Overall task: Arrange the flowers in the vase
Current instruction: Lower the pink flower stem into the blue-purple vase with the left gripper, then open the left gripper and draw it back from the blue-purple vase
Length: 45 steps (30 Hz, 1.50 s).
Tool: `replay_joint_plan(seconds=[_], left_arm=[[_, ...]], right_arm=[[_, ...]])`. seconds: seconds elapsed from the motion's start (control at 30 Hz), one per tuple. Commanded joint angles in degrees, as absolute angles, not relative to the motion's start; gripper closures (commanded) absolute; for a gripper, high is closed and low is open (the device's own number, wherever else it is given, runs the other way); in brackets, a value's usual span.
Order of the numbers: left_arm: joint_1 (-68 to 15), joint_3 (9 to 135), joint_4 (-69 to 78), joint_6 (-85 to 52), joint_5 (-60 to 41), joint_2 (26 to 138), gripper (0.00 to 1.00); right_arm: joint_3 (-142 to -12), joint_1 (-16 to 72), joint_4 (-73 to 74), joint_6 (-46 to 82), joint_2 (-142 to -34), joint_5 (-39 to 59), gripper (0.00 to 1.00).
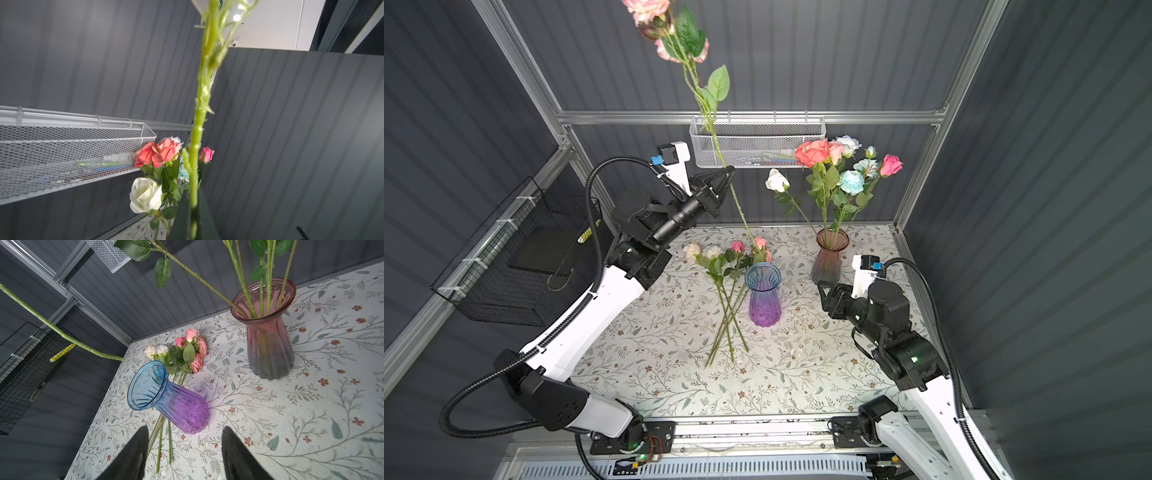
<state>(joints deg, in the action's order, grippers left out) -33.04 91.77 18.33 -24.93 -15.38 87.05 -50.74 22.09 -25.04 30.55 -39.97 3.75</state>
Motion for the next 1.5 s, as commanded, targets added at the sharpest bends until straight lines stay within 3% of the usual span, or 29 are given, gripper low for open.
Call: replay_joint_plan(seconds=[0.0,0.53,0.8,0.87,1.3,1.47], left_arm=[[-34.0,88.3,22.4,-25.5,-14.3,86.8,1.00],[-40.0,68.9,25.2,-15.6,-10.6,90.0,1.00],[-40.4,64.2,25.7,-15.7,-8.6,89.2,0.88],[-40.4,63.3,25.5,-15.8,-8.2,88.8,0.78],[-40.5,61.8,24.6,-15.8,-7.3,85.9,0.72],[-40.5,61.9,22.1,-13.9,-6.4,81.9,0.62]], right_arm=[[-49.8,22.3,-25.7,29.5,-39.1,2.3,0.42],[-46.3,22.4,-25.3,30.3,-38.5,2.9,0.41],[-46.1,22.4,-25.6,30.3,-39.0,2.9,0.40],[-46.2,22.4,-25.6,30.5,-39.2,3.1,0.40],[-46.8,22.4,-26.4,30.6,-38.8,3.3,0.40],[-46.8,22.4,-27.1,30.3,-38.1,2.8,0.40]])
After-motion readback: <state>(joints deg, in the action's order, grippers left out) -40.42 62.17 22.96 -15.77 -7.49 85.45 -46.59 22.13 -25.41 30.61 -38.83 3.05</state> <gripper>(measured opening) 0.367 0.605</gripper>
